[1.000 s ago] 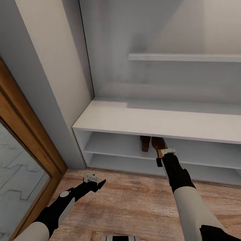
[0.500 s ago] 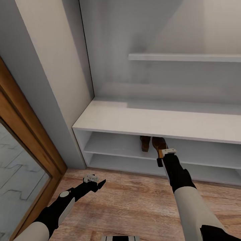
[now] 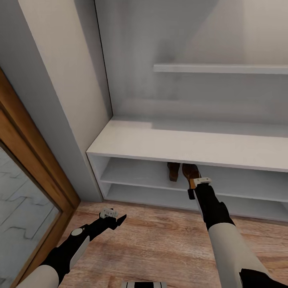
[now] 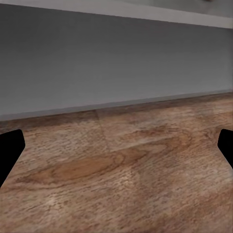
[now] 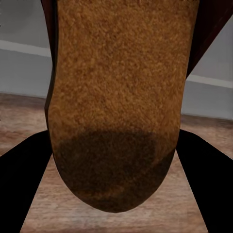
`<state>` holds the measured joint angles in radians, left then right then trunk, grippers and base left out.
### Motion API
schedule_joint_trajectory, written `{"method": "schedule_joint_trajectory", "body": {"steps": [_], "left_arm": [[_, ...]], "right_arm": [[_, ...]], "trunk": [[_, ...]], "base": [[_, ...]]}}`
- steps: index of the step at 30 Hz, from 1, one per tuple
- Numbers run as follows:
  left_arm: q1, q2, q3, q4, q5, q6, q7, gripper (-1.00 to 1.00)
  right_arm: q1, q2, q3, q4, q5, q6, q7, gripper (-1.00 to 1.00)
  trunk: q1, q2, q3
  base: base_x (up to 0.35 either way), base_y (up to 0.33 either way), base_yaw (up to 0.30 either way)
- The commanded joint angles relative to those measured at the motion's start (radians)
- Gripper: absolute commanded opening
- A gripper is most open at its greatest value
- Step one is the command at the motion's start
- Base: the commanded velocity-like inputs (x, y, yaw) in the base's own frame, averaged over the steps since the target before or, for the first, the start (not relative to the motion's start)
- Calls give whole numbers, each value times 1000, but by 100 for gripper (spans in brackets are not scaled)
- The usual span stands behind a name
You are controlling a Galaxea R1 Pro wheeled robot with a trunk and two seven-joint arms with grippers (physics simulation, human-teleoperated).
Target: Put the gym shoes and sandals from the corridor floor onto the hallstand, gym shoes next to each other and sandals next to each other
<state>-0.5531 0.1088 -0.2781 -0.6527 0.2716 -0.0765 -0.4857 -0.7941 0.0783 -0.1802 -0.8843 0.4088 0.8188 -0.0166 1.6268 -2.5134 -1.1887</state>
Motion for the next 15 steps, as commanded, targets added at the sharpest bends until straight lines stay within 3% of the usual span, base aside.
{"method": "schedule_joint_trajectory", "body": {"steps": [1, 4, 9, 15], "left_arm": [[-1, 1, -6, 1, 6, -5, 1, 100], [-1, 2, -6, 1, 6, -5, 0, 100], [-1, 0, -6, 1, 5, -4, 0, 100], [-1, 0, -6, 1, 6, -4, -1, 100]], "right_arm": [[-1, 1, -2, -1, -1, 2, -2, -100], [-1, 1, -3, -1, -1, 2, -2, -100], [-1, 0, -4, -1, -1, 2, -2, -100], [-1, 0, -4, -1, -1, 2, -2, -100]], "trunk": [[0, 0, -1], [0, 0, -1], [0, 0, -1], [0, 0, -1]], "base": [[0, 0, 0], [61, 0, 0], [242, 0, 0], [40, 0, 0]]}}
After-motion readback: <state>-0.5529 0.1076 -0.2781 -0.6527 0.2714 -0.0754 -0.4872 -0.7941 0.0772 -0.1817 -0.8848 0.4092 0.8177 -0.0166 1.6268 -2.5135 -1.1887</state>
